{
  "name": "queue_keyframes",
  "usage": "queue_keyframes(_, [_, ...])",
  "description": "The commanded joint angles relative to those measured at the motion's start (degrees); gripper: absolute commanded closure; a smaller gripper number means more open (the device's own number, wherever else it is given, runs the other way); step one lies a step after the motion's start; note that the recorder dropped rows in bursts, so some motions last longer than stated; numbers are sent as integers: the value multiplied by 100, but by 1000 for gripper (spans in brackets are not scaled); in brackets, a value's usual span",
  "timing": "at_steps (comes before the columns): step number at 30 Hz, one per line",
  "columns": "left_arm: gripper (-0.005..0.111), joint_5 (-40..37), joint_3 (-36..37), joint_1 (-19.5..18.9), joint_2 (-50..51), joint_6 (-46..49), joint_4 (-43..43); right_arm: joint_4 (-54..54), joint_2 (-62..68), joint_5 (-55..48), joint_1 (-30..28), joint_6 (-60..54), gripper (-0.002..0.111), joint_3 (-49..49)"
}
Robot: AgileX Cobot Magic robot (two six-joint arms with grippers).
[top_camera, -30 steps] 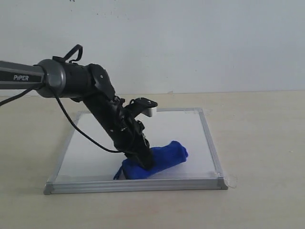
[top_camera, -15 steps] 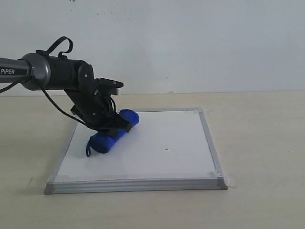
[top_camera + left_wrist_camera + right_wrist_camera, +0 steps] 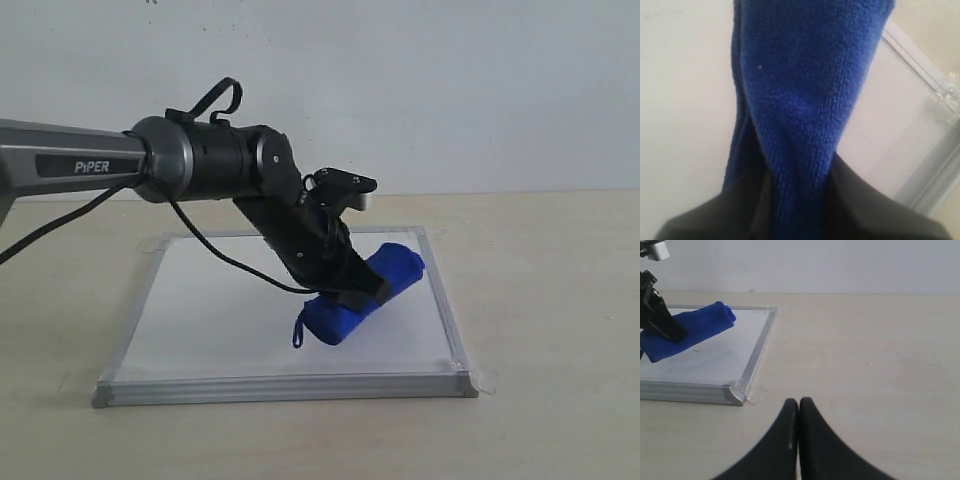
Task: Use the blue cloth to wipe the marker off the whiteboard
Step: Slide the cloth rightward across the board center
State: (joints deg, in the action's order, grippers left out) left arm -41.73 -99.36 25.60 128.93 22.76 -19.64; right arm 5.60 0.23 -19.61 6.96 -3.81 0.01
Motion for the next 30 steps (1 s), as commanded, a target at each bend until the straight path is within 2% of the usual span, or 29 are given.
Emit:
queue_keyframes(1, [103, -9, -65, 91, 35, -227, 255, 2, -23, 50, -10, -2, 108, -1])
queue_keyframes(3, [103, 4, -89, 138, 141, -569, 253, 2, -23, 50, -10, -2, 108, -1])
queue_keyframes(12, [103, -93, -191, 243, 340, -516, 779, 2, -23, 50, -10, -2, 108, -1])
queue_keyframes(15, [103, -215, -191, 213, 391, -942, 1707, 2, -23, 50, -10, -2, 108, -1])
queue_keyframes(16, [103, -322, -191, 159, 403, -1536, 2542, 2, -23, 50, -10, -2, 108, -1])
queue_keyframes(18, [103, -548, -191, 43, 418, -2353, 3615, 2, -23, 50, -10, -2, 108, -1])
queue_keyframes(20, [103, -806, -193, -236, 434, -2730, 3823, 2, -23, 50, -10, -2, 108, -1])
queue_keyframes(23, [103, -1115, -193, -310, 434, -2715, 3658, 2, -23, 50, -10, -2, 108, -1])
queue_keyframes(27, [103, -1035, -193, 337, 434, -1513, 2809, 2, -23, 50, -10, -2, 108, -1])
queue_keyframes(30, [103, -792, -201, 928, 434, -1053, 2646, 2, -23, 50, -10, -2, 108, -1])
